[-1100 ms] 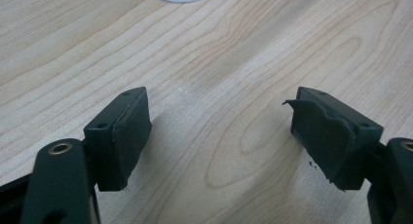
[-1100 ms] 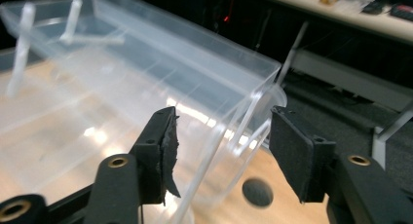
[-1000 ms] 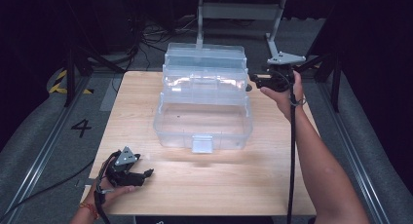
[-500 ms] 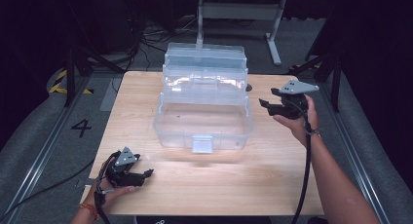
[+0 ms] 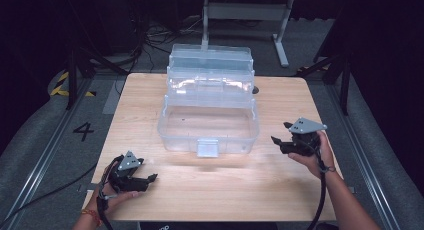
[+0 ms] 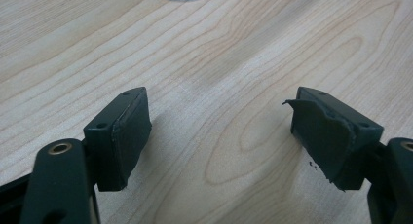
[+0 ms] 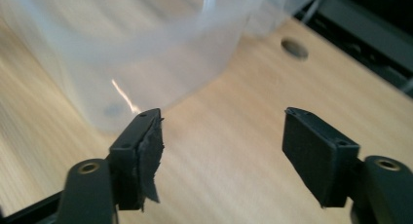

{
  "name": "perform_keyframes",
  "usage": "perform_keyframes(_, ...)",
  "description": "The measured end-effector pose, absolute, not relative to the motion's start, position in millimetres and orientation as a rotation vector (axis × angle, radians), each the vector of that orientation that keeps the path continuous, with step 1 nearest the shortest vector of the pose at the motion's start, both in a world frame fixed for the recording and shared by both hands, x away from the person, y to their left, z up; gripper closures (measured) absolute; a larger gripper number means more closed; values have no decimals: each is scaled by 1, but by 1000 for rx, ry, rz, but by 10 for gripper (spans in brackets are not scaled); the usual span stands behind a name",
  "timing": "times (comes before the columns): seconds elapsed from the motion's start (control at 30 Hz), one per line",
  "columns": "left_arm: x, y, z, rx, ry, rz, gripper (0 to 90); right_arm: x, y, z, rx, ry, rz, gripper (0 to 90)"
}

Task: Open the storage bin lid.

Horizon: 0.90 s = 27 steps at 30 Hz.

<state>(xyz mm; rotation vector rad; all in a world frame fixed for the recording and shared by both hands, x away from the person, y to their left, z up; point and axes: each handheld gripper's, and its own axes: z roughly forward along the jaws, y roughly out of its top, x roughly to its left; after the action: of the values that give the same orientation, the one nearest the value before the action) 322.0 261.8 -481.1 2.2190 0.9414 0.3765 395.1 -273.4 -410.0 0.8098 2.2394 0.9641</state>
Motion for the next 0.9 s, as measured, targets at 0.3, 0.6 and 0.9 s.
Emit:
perform_keyframes(0.3, 323, 261, -481, 2216, 943, 365, 221, 359, -302, -462, 928, 2308, 957, 244)
perform_keyframes(0.6, 326, 260, -482, 2221, 924, 350, 208, 338, -327, -486, 1109, 2309, 1029, 216)
perform_keyframes(0.9, 326, 260, -481, 2234, 919, 351, 199, 341, -332, -487, 1157, 2313, 1033, 190)
